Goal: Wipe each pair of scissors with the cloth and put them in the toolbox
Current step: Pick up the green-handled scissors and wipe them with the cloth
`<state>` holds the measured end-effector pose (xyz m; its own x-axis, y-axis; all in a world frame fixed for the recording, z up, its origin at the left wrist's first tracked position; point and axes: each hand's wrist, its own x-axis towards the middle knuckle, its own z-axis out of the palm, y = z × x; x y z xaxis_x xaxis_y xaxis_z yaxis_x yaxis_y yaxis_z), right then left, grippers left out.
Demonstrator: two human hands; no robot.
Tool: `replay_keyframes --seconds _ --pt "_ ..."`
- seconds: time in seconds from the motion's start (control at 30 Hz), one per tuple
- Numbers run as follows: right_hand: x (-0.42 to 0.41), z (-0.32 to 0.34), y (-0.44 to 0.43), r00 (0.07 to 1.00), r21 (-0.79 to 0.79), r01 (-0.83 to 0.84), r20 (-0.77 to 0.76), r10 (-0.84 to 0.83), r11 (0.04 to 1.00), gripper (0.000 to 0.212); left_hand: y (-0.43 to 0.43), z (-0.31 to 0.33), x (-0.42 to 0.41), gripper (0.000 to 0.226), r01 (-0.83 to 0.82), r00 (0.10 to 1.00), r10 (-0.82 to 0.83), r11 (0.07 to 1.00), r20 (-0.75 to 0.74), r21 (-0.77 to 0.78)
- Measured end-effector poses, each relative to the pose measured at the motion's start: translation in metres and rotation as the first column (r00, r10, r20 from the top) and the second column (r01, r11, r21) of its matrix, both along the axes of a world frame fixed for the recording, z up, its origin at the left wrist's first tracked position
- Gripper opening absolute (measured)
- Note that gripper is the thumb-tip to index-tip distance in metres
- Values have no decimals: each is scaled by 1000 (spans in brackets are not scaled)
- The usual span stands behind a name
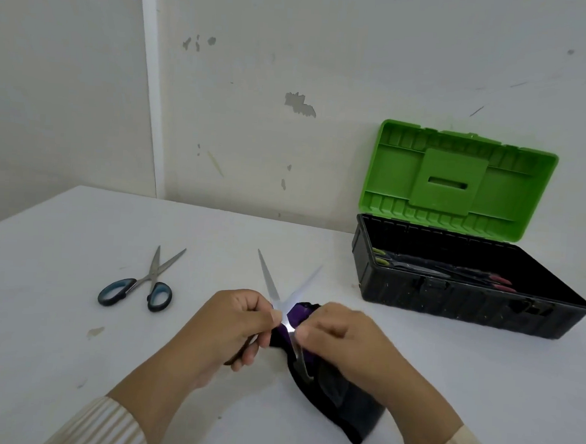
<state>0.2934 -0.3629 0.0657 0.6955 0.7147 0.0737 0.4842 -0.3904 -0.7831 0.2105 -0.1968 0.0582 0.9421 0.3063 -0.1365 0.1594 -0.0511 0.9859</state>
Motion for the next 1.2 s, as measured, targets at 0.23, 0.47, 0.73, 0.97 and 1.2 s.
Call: replay_keyframes --seconds 0.23,0.47,0.73,0.97,1.2 --pt "3 -7 3 986 80 144 -93 -137 986 18 14 4 0 27 44 999 -37 751 24 -659" --pt "-3 -15 14 980 117 197 5 -199 973 20 -22 -7 8 20 7 998 32 795 54 -606" --pt "19 -12 -6 995 -5 16 99 -16 1000 28 -11 -8 11 20 -228 956 293 796 26 -561" --pt "37 3 -19 881 564 432 -97 -464 704 42 -15 -12 10 5 -207 978 202 955 -45 -213" --pt "5 -22 24 871 131 161 446 -203 978 15 -32 -19 10 13 -157 987 155 987 46 37"
